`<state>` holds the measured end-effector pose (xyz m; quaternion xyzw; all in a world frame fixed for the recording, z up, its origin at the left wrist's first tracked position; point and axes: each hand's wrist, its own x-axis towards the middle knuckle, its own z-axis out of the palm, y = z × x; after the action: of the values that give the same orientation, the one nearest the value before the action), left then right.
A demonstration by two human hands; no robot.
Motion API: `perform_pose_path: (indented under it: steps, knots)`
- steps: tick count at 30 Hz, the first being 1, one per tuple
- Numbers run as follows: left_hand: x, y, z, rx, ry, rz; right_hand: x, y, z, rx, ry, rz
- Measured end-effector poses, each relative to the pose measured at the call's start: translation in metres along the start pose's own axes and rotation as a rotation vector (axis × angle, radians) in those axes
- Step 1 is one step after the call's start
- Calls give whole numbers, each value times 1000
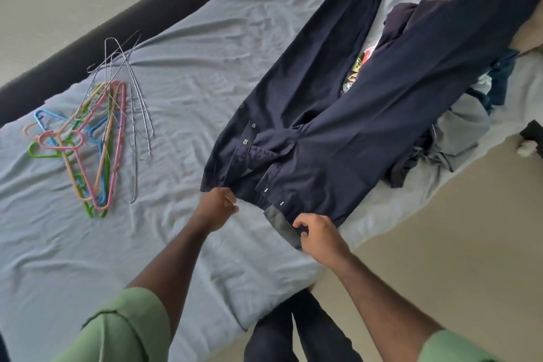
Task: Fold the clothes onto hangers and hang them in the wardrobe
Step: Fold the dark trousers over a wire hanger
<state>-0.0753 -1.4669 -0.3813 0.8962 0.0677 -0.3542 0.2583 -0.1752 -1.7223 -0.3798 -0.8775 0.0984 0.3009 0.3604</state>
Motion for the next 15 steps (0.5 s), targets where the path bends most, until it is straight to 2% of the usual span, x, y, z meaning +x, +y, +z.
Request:
perform_pose_path:
  steps: [4,8,15]
  knots:
    - [2,17,42,-282,12,-25,28,-14,12,-92,50,-78]
    - [10,25,69,-661,36,-235,49,-23,32,-181,83,-136]
    - [26,22,94,-889,40,-393,75,-31,48,-428,141,-79]
